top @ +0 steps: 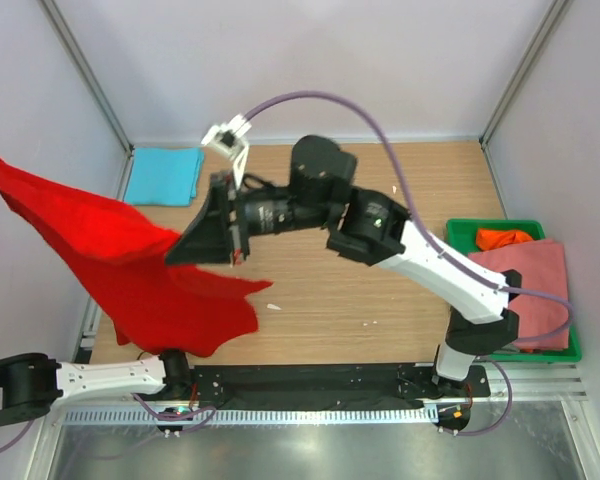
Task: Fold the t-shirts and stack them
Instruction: Flatten the tshirt out
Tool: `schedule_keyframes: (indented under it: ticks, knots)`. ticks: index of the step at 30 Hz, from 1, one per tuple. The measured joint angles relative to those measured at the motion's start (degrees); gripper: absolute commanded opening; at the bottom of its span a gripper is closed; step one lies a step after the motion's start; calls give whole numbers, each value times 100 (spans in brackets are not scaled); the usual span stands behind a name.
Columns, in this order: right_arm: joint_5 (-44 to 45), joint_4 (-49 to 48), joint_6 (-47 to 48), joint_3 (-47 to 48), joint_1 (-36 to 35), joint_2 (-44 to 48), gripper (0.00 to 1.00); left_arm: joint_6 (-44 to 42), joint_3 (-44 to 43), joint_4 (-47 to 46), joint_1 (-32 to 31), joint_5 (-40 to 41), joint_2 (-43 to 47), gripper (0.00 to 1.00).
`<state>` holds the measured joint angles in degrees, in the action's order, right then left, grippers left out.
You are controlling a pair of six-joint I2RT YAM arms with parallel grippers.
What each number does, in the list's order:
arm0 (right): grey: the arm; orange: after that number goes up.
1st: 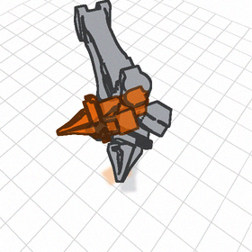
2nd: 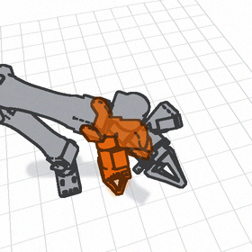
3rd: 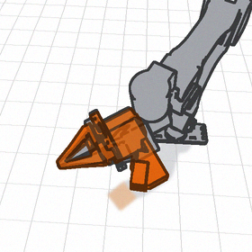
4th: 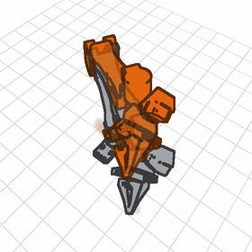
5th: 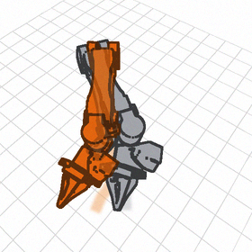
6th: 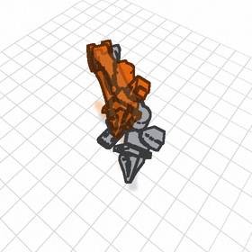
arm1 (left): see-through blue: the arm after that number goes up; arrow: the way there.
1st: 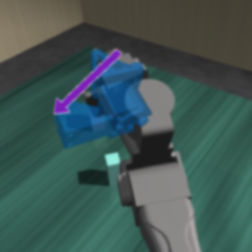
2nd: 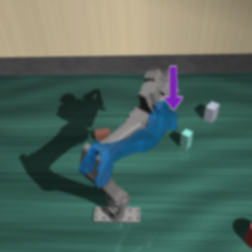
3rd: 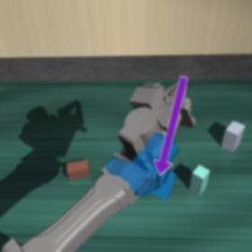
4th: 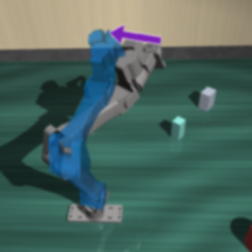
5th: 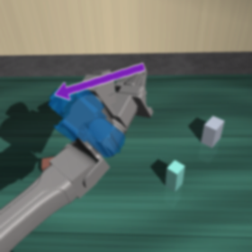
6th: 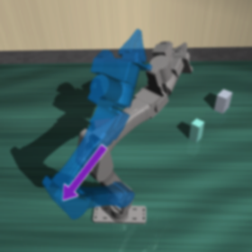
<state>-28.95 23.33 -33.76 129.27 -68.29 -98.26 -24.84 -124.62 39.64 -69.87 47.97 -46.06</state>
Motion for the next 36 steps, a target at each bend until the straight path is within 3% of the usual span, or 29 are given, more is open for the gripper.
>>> schedule_keyframes:
  ticks: [3, 7, 9, 13, 15, 21, 26, 31, 36]
  knots:
    - [-487, -286, -345, 4, -391, -269, 1, -313, 254, -472, -155, 90, -4, 0]
    - [-664, -229, -289, -302, -603, -264, 1, -1423, 1539, -2142, -1235, 772, -24, 0]
    - [-404, -175, -157, -894, -529, 55, 1, -2240, 2597, -3491, -1912, 994, -98, 0]
    - [291, 68, 76, -2673, -151, 1178, 1, -2855, 3895, -4538, -2070, 935, -697, 0]
    - [557, 330, 164, -3224, 72, 1626, 1, -2562, 3985, -4380, -1808, 750, -1062, 0]
    - [1093, 643, 271, -4269, 754, 2605, 1, -103, 2629, -2616, 1340, -962, -2776, 0]
    - [2046, 949, 223, -4839, 1021, 3027, 1, 1268, 2605, -2179, 2686, -2774, -3888, 0]
    - [3757, 1779, -267, -5622, 1047, 3414, 1, 1899, 2166, -2124, 3386, -3923, -5434, 0]
    - [5359, 2931, -1126, -6140, 1484, 3676, 1, 2503, 1252, -2162, 3458, -4824, -6953, 0]
